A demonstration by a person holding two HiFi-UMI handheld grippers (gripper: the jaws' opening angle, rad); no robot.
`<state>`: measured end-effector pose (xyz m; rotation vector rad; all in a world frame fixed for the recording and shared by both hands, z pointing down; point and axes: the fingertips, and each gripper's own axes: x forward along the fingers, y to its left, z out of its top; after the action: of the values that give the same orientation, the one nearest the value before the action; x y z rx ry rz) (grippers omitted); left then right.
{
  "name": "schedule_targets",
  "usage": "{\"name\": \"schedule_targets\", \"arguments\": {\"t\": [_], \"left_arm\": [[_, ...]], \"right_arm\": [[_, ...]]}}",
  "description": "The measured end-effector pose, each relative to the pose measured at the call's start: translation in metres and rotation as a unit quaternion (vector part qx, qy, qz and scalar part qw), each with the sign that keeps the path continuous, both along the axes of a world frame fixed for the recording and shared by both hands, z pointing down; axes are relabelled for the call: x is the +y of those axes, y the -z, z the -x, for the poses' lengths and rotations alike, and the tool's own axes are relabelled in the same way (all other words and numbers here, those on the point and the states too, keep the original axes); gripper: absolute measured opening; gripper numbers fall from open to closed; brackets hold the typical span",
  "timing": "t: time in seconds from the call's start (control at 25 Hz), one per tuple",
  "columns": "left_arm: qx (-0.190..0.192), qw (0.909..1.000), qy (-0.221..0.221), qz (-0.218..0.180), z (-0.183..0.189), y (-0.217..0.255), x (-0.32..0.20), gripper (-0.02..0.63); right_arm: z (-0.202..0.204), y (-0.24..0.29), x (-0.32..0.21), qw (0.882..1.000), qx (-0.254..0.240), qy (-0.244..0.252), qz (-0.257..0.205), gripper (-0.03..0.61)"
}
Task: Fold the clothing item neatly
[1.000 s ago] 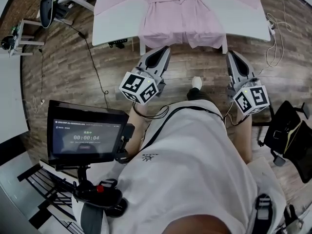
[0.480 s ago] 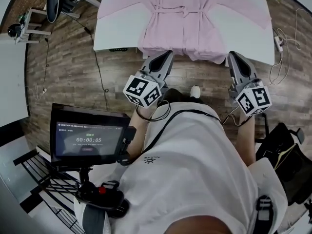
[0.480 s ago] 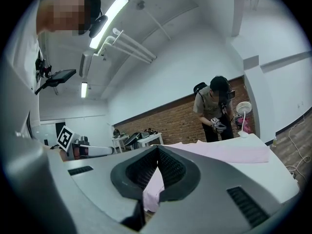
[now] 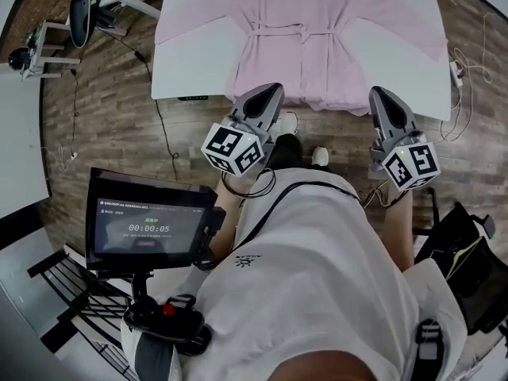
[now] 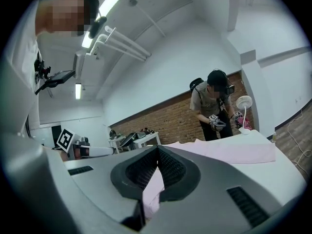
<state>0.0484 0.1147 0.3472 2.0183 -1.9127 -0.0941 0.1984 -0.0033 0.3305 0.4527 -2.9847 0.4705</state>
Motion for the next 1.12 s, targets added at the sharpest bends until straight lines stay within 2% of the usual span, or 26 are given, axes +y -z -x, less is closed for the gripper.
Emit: {"name": "schedule_targets", "arguments": {"t": [0.2,0.44,0.68,0.96,1.12], "left_arm": [[0.005,0.9997,-0.023,-0.005,0.057,-0.001,-0.037,0.003],[0.003,0.9987,-0.049,-0.013,0.065,0.005,-0.055,0.003],[0.009,0.9967,-0.077,-0.02,0.117,0.006,-0.085,0.003],[0.022,0.9934,-0.111,-0.018,0.15,-0.003,-0.101,0.003],[0.035,0.9905,-0.131,-0.021,0.157,-0.011,-0.116,0.003]], "right_arm": [[0.051,-0.005,-0.027,1.0,0.014,-0.02,0.002,0.005],[0.057,0.009,-0.034,0.999,0.008,-0.043,-0.013,0.005],[0.111,0.011,-0.051,0.998,0.016,-0.064,-0.012,0.005],[0.15,0.009,-0.054,0.996,0.024,-0.083,-0.014,0.005],[0.153,0.004,-0.058,0.994,0.036,-0.102,-0.015,0.005]]}}
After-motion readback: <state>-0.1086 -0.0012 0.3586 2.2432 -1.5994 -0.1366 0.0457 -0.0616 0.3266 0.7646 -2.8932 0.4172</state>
